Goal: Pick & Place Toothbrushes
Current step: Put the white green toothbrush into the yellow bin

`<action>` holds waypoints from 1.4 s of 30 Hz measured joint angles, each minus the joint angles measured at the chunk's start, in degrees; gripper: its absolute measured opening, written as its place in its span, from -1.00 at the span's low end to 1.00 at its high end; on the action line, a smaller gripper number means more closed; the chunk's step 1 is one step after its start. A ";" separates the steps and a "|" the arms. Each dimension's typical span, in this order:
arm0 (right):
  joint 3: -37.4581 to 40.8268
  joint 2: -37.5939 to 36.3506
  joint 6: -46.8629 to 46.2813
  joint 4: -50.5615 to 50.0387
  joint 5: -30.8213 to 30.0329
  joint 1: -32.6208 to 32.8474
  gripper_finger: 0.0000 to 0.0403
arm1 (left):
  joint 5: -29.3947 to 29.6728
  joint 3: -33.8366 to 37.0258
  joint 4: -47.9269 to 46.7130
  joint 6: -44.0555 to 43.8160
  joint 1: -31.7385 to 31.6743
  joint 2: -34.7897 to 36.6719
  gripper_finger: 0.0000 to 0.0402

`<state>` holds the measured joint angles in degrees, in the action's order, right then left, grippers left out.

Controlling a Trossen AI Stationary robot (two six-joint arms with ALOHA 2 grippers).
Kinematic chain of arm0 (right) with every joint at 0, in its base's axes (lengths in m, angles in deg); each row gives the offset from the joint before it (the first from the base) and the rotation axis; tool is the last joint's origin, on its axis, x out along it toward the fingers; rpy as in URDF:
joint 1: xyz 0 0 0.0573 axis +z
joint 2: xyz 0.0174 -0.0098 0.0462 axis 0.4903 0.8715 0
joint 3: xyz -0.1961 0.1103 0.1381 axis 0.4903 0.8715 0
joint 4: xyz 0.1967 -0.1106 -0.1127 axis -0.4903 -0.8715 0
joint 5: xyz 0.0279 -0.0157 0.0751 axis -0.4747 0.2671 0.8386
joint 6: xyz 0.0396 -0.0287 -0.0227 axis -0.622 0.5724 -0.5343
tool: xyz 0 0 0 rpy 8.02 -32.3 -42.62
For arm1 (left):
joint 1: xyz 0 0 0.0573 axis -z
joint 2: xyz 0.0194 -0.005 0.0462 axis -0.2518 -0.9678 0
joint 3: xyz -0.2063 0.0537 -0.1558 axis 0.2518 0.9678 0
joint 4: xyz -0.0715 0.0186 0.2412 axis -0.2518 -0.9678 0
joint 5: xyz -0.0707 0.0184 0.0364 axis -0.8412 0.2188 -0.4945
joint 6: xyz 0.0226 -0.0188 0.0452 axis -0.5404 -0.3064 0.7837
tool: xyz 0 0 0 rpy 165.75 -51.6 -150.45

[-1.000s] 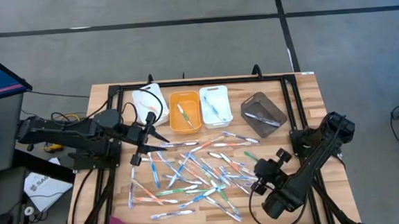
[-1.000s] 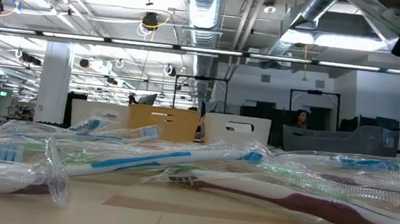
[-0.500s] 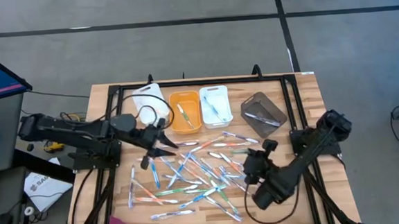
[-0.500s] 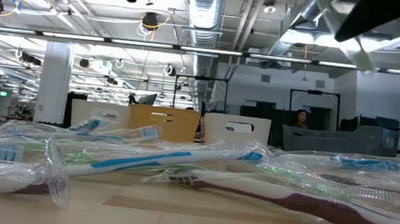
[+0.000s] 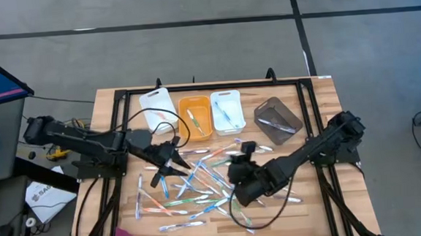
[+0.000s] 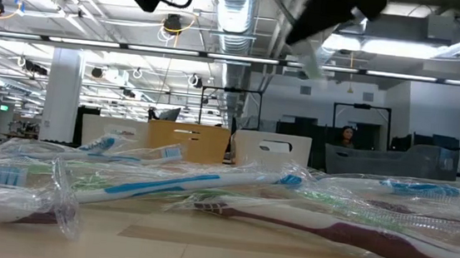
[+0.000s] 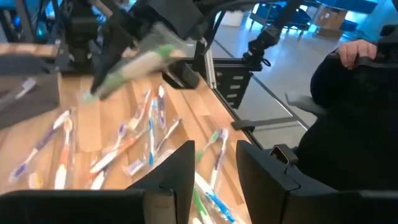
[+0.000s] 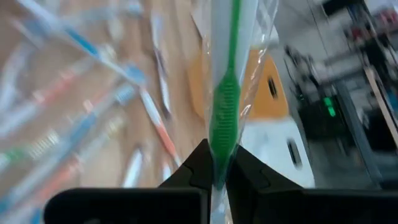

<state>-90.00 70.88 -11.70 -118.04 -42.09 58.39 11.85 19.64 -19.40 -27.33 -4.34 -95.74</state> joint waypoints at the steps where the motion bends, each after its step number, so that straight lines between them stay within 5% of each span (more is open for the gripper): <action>1: 0.00 0.00 2.56 2.82 0.58 -0.02 -0.92 | 0.00 0.03 0.79 1.52 0.12 -0.28 -0.45; 9: 0.00 0.00 14.23 18.18 3.95 0.05 -0.92 | 0.76 5.77 20.75 8.92 0.32 -5.20 -0.45; 20: 0.00 0.00 15.44 23.31 10.06 -1.20 -0.92 | 7.76 6.54 30.59 19.25 0.02 -13.93 -0.42; 34: 0.00 0.00 14.00 22.94 12.75 -2.31 -0.92 | 7.78 6.51 35.23 18.59 0.57 -14.87 0.23; 42: 0.00 0.00 14.02 22.96 13.18 -4.74 -0.92 | 7.80 6.51 37.10 18.24 1.79 -14.87 0.36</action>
<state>-90.00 70.88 2.32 -95.08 -28.91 53.66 19.65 26.15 17.70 -9.09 -2.55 -110.61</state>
